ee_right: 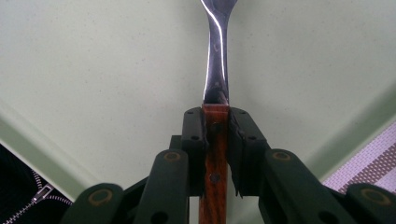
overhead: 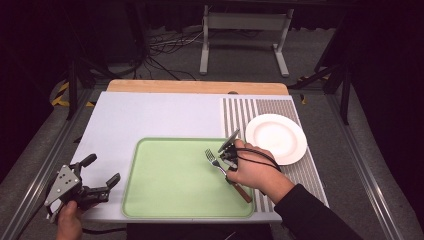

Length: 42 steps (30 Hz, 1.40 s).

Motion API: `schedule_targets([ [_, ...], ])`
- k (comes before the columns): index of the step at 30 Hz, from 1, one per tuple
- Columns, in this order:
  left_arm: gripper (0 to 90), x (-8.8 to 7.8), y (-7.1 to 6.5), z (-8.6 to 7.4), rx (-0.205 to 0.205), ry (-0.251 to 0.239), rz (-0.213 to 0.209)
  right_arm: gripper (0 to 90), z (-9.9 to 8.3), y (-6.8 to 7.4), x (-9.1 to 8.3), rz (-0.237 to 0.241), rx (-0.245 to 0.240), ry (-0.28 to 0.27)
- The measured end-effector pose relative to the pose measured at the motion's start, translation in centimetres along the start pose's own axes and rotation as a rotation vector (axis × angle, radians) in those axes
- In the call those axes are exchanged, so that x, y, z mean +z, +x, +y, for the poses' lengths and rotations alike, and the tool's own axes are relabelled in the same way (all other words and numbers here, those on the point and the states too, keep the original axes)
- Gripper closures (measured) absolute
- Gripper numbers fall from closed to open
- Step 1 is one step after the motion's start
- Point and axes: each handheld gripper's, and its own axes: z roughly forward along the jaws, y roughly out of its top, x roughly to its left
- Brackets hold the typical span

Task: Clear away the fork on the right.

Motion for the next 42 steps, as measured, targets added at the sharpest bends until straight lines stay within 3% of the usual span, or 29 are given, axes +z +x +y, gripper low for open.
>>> schedule_targets([
  [12, 0.7, 0.0, 0.0, 0.0, 0.001, 0.002, -0.002, 77.8, 0.2, 0.1, 0.8, 0.002, 0.038, 0.021],
  [30, 0.7, 0.0, 0.0, 0.0, 0.003, 0.004, -0.001, 75.4, 0.2, 0.1, 1.1, 0.011, 0.044, 0.034],
  [37, 0.7, 0.0, 0.0, 0.0, 0.003, 0.005, -0.001, 64.1, 0.2, 0.0, 0.3, 0.026, 0.031, -0.014],
  [42, 0.7, 0.0, 0.0, 0.0, 0.000, 0.003, 0.000, 47.9, 0.3, 0.0, 0.0, 0.018, -0.033, -0.117],
])
